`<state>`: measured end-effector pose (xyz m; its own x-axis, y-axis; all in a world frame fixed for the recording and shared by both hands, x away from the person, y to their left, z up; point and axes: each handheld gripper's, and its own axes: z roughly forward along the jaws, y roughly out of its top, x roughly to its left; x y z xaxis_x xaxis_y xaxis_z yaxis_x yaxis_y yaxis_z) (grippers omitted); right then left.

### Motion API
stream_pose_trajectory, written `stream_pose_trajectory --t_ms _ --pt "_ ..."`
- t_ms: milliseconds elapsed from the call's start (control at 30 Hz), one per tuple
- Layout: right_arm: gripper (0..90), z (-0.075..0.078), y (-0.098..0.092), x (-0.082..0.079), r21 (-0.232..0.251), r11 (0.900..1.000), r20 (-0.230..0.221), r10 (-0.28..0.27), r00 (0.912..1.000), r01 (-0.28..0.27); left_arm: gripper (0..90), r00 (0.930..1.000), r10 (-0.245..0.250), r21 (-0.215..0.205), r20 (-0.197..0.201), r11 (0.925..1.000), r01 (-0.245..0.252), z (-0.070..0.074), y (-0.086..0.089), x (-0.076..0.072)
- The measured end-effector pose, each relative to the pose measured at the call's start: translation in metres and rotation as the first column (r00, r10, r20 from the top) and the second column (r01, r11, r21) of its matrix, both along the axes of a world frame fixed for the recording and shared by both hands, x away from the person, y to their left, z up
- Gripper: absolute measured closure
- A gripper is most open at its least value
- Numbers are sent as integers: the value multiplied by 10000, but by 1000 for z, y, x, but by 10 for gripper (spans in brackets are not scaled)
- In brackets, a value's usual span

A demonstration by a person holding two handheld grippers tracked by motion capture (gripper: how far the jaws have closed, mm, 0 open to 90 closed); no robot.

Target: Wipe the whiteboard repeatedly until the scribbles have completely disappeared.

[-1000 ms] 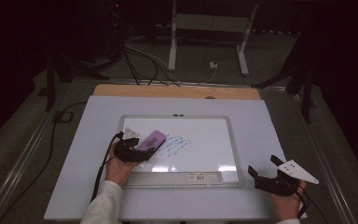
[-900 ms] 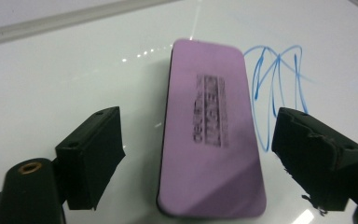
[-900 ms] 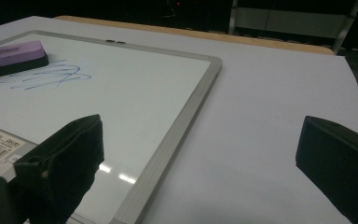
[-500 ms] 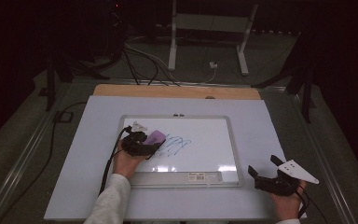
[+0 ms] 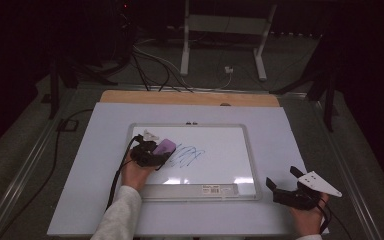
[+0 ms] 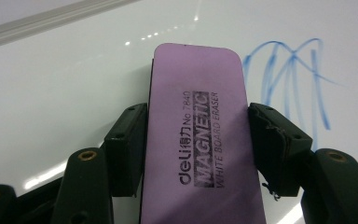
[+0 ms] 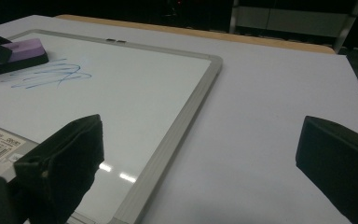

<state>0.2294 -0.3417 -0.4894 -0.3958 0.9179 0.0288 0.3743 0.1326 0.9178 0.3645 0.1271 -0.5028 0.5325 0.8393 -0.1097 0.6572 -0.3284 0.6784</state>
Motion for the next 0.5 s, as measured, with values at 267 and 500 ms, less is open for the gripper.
stream_pose_trajectory --t_ms 267,500 --pt "10 0 0 0 -11 10000 -4 7 10000 -7 418 9988 480 189 -27 9987 -479 1 6 2" --pt "10 0 1 0 -7 10000 -19 27 10000 -27 419 10000 -6 29 -18 10000 6 0 -5 -9"
